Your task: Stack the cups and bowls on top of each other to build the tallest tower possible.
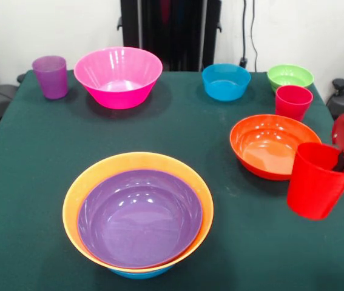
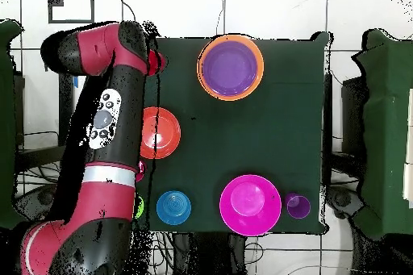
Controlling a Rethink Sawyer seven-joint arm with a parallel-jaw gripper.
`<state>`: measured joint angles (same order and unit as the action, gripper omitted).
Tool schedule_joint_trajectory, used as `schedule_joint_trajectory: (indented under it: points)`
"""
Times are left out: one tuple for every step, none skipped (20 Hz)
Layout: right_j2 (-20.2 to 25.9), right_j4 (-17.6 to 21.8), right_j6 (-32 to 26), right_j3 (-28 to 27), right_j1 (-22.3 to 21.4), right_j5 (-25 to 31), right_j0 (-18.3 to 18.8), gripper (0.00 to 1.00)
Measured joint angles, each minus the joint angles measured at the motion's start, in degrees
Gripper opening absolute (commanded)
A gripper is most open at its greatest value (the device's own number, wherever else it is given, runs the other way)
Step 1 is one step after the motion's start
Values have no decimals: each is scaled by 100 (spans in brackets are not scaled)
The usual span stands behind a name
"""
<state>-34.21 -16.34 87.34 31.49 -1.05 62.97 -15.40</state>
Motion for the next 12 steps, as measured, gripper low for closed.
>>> schedule_joint_trajectory:
  points:
    - [0, -49, 0, -133, -52, 144, 79, 0]
    - [0, -85, 0, -219, -75, 234, 125, 0]
    - [2, -142, 0, -321, -107, 357, 182, 0]
    - [4, -163, 0, -359, -122, 402, 202, 0]
    - [7, -186, 0, -398, -139, 455, 224, 0]
    - [15, -241, 0, -506, -182, 587, 275, 0]
    - [15, -272, 0, -568, -199, 661, 299, 0]
    - [15, -292, 0, -605, -207, 710, 313, 0]
    - [16, -312, 0, -642, -215, 758, 327, 0]
    - [16, -376, 0, -745, -220, 874, 364, 0]
    - [16, -439, 0, -848, -226, 989, 401, 0]
    - [17, -467, 0, -898, -225, 1040, 419, 0]
